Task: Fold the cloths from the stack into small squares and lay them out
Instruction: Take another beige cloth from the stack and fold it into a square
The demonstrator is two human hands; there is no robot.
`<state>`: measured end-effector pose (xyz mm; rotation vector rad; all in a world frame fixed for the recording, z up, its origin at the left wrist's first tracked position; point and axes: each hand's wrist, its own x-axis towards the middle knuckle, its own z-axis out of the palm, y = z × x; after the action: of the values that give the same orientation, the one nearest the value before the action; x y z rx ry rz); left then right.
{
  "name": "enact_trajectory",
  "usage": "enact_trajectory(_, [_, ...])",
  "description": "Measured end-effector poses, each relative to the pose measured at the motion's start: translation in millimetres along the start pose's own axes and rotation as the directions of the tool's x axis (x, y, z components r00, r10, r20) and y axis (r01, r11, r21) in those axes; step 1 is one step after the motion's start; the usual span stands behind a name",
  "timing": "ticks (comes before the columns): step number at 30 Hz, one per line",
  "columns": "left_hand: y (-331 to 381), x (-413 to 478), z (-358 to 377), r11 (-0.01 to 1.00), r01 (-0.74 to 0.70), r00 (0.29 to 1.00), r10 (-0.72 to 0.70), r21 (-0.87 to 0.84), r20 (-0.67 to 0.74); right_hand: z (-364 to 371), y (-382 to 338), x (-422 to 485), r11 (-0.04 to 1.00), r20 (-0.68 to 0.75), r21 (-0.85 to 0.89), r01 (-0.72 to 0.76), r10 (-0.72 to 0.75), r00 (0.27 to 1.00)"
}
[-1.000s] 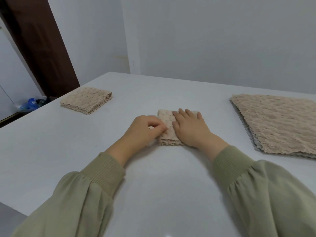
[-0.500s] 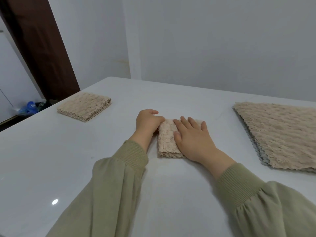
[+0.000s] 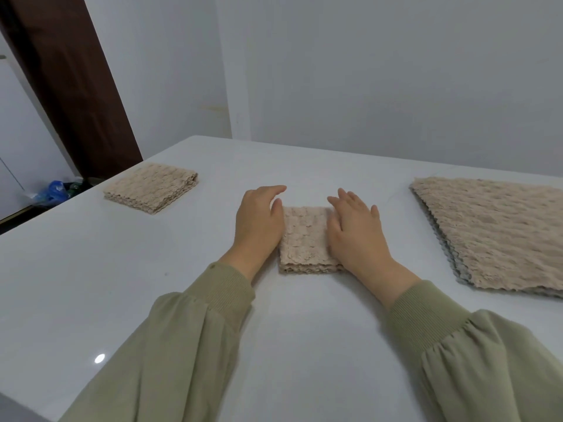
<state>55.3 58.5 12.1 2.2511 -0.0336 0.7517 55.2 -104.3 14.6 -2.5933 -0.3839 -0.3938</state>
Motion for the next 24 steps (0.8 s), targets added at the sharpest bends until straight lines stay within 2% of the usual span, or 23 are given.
enact_trajectory(1, [5, -3, -3, 0.994, -0.098, 0.995, 0.097, 0.041, 0.032, 0, 0, 0, 0.997, -0.016, -0.076, 0.025, -0.027, 1.000])
enact_trajectory(3, [11, -8, -2, 0.957, -0.243, 0.956, 0.207, 0.161, 0.209, 4, 1, 0, 0.979, 0.051, -0.191, 0.069, -0.060, 0.997])
enact_trajectory(4, [11, -11, 2, 0.935, -0.268, 0.927, 0.184, 0.234, 0.328, 7, 2, 0, 0.972, 0.117, -0.223, 0.077, -0.052, 0.992])
enact_trajectory(6, [8, -15, 7, 0.893, -0.267, 0.838, 0.029, 0.363, 0.545, 10, 8, 1, 0.967, 0.247, -0.248, 0.063, 0.000, 0.969])
enact_trajectory(8, [3, -15, 8, 0.879, -0.252, 0.762, -0.078, 0.405, 0.643, 11, 13, 3, 0.972, 0.310, -0.234, 0.033, 0.042, 0.950])
enact_trajectory(12, [-1, -13, 8, 0.875, -0.256, 0.732, -0.102, 0.410, 0.674, 11, 16, 5, 0.975, 0.338, -0.223, 0.021, 0.057, 0.939])
enact_trajectory(15, [-1, -17, 8, 0.887, -0.245, 0.751, -0.082, 0.392, 0.655, 8, 16, 3, 0.987, 0.339, -0.160, 0.018, 0.038, 0.940])
enact_trajectory(19, [0, -28, -1, 0.936, -0.219, 0.863, 0.056, 0.274, 0.501, -2, 20, -12, 0.996, 0.111, 0.087, -0.019, 0.010, 0.994])
enact_trajectory(24, [6, -49, -25, 0.930, -0.296, 0.866, 0.166, 0.217, 0.472, -19, 36, -37, 0.994, 0.025, 0.096, -0.049, 0.047, 0.999])
